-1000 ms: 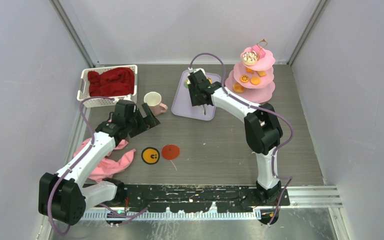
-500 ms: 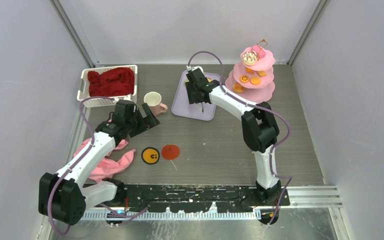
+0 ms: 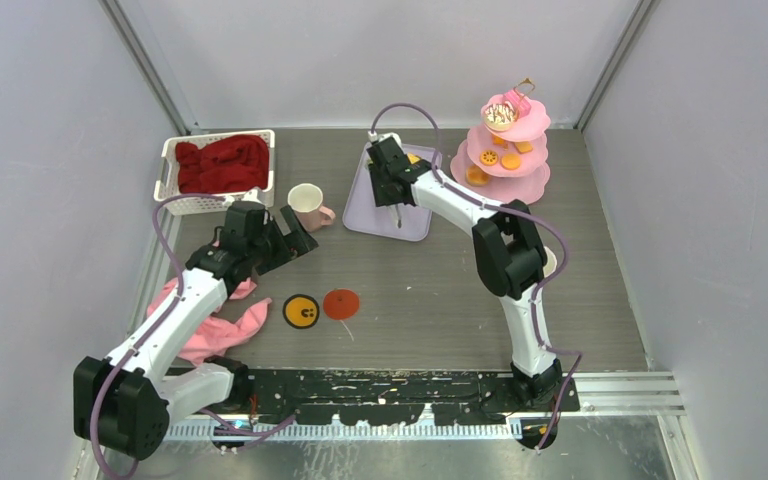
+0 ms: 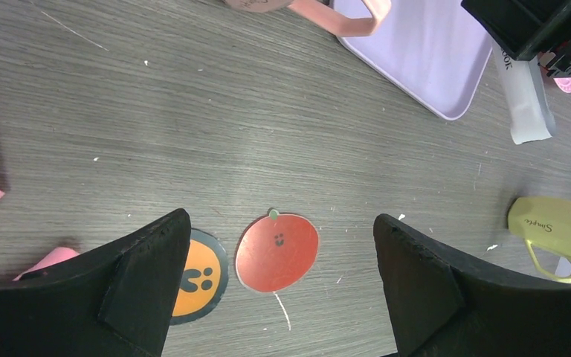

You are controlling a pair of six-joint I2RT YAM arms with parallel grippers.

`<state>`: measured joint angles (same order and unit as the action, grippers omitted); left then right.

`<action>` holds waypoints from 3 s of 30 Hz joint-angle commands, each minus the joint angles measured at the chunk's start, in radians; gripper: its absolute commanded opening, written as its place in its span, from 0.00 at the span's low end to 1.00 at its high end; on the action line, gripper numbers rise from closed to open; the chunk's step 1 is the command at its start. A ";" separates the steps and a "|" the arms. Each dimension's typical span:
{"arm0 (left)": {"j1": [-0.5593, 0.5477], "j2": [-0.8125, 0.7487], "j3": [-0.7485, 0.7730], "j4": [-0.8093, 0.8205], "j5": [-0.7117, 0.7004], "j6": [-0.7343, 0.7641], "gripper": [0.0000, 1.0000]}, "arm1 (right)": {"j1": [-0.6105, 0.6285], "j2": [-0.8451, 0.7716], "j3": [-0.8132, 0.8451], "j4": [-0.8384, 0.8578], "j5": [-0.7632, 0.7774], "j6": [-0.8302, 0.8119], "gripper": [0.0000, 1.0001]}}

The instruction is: Serve the afternoon tea

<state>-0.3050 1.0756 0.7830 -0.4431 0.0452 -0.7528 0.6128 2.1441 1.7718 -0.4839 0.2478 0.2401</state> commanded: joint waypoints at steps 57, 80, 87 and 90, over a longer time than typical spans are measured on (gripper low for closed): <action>0.010 0.016 0.020 0.041 0.048 -0.017 0.92 | -0.548 -0.805 -0.770 0.101 -0.077 0.030 0.01; 0.008 0.030 0.038 0.036 0.044 -0.008 0.92 | -0.561 -0.710 -0.738 0.170 -0.062 0.028 0.49; 0.008 0.036 0.033 0.046 0.051 -0.014 0.92 | -0.561 -0.753 -0.746 0.140 -0.061 0.020 0.51; 0.009 0.034 0.033 0.044 0.056 -0.014 0.92 | -0.561 -0.790 -0.748 0.121 -0.062 0.023 0.50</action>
<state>-0.3023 1.1156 0.7834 -0.4423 0.0814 -0.7597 0.0566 1.4368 1.0073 -0.3794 0.1642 0.2626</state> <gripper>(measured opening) 0.919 0.507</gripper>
